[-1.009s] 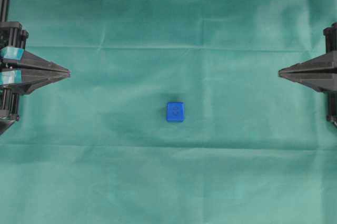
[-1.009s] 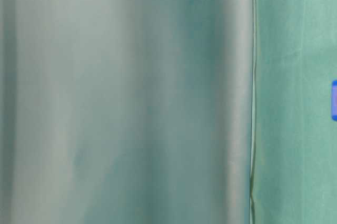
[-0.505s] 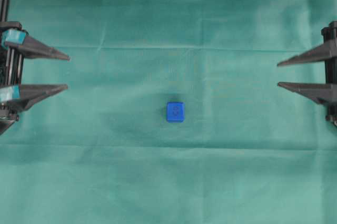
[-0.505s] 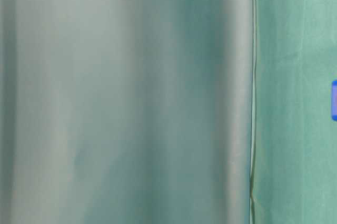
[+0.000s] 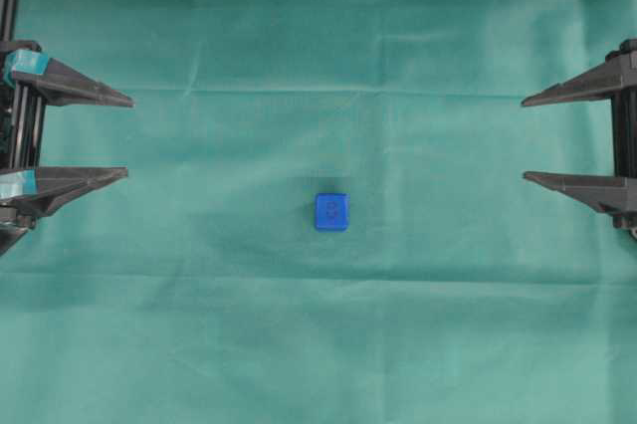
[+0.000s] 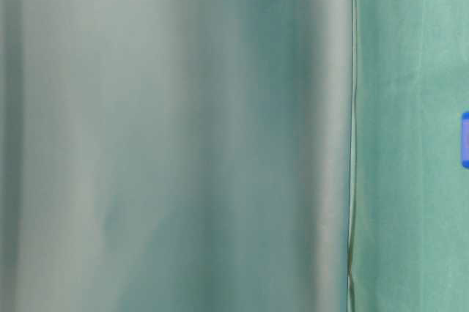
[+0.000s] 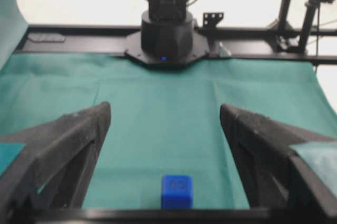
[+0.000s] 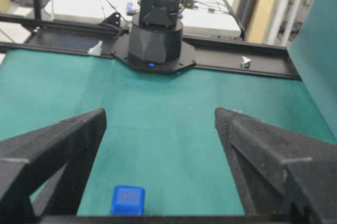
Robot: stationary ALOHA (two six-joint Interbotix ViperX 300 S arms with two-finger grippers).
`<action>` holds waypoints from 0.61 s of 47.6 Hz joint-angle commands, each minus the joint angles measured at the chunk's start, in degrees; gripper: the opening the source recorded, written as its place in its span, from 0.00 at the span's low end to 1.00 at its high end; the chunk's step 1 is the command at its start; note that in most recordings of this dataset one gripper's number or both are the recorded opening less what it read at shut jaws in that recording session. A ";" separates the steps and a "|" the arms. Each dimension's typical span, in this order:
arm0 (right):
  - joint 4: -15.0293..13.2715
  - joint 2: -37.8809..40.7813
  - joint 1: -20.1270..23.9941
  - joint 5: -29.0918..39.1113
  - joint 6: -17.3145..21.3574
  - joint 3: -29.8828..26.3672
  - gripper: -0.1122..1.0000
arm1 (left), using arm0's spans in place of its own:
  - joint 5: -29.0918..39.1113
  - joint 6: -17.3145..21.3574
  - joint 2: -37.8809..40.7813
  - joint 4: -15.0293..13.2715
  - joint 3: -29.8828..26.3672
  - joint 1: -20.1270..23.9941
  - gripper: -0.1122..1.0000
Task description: Handover the blue block to the right arm after grasping it with the left arm, then place it in the designated position.
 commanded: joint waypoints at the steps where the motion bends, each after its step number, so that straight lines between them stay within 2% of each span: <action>1: 0.09 0.35 -0.18 -0.53 0.09 -1.41 0.95 | -0.26 0.00 0.35 0.09 -1.76 0.00 1.00; 16: 0.09 0.62 -0.26 -0.79 0.00 -1.41 0.95 | -1.32 0.00 5.89 0.09 -4.66 0.00 1.00; 29: 0.00 0.88 -0.26 -1.23 0.00 -1.32 0.95 | -7.12 0.09 14.41 0.09 -9.58 0.00 1.00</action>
